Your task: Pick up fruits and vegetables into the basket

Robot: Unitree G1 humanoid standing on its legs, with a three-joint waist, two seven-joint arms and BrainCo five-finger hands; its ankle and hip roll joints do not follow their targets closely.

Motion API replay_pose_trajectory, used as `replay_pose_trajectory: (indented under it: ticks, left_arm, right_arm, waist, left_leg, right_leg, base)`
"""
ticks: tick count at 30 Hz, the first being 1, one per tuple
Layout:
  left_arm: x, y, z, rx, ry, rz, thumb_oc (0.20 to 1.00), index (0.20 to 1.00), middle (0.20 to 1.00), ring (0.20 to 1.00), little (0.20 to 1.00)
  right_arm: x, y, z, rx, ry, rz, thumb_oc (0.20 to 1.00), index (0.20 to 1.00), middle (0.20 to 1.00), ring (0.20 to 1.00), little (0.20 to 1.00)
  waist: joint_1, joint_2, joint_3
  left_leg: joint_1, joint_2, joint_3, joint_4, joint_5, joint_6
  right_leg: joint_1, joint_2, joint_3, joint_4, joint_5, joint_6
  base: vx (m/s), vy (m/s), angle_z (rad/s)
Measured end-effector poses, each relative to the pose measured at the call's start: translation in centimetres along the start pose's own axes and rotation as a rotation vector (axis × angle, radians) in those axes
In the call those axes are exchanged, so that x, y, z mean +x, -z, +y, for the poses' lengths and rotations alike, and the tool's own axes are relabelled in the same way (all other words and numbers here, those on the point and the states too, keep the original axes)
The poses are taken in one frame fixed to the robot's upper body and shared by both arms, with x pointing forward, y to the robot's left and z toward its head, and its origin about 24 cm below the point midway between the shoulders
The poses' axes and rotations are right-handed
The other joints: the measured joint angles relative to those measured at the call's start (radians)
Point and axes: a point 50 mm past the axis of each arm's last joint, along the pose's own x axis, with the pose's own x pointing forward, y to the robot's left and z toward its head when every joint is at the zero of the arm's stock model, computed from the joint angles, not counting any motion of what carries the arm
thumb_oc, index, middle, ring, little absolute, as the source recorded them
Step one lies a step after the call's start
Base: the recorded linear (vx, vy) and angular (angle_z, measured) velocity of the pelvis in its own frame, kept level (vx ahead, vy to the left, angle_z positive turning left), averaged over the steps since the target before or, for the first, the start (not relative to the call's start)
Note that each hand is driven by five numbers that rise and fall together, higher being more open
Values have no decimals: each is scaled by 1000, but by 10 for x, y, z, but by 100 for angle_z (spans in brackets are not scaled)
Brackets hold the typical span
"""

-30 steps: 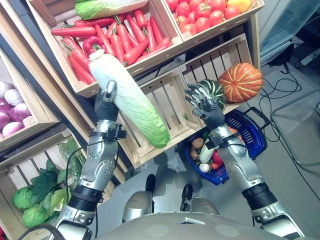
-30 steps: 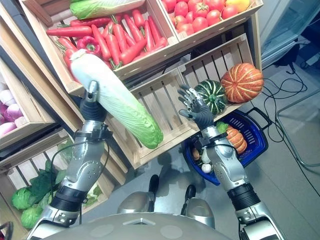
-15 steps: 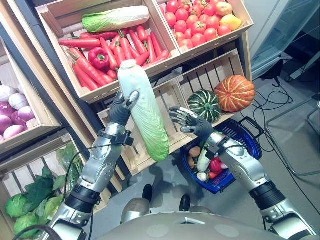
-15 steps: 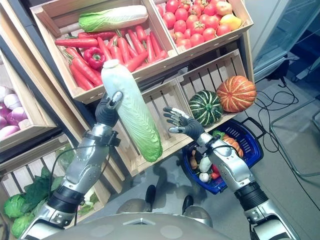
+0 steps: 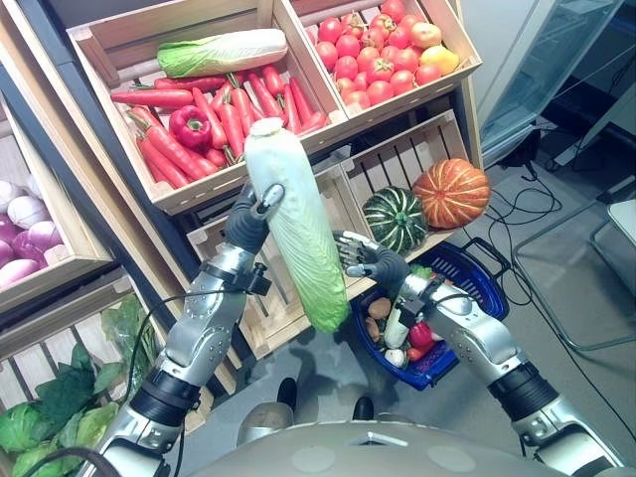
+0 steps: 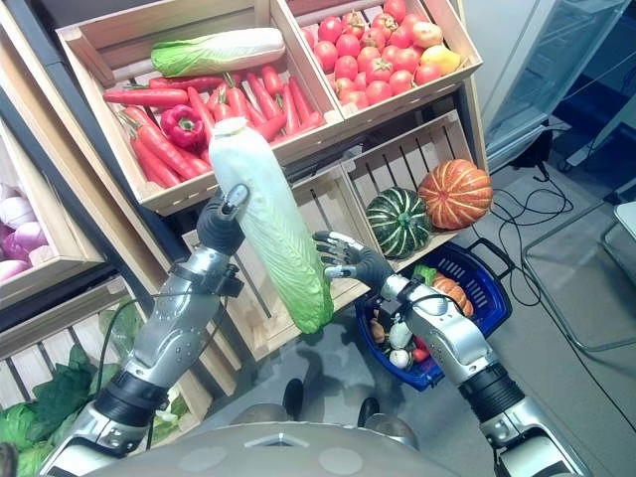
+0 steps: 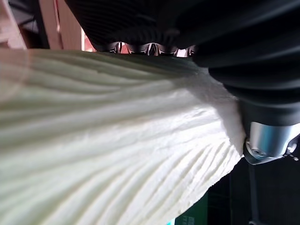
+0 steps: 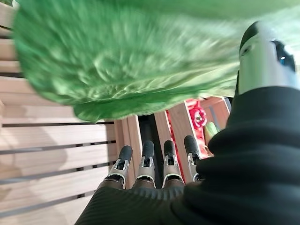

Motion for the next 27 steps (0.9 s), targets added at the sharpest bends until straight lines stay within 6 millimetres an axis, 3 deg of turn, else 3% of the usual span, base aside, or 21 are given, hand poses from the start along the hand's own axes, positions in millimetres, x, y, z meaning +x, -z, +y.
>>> replay_pose_trajectory:
  ticks: [13, 27]
  left_arm:
    - [0, 6, -4, -175, 57, 36, 200, 200, 200, 200, 200]
    - [-3, 7, -15, -174, 182, 54, 200, 200, 200, 200, 200]
  right_arm:
    - [3, 7, 11, 38, -100, 42, 1000, 1000, 1000, 1000, 1000]
    - [-4, 24, 26, 232, -343, 161, 1000, 1000, 1000, 1000, 1000]
  waist:
    - [-9, 3, -22]
    - [-12, 5, -64]
  left_leg:
    - [-4, 1, 15, 0, -1, 1]
    - [-5, 1, 24, 0, -5, 3]
  right_leg:
    - [-13, 1, 22, 3, 1, 0]
    - [-19, 1, 34, 3, 0, 1]
  base:
    - [-9, -1, -3]
    - [-1, -1, -1]
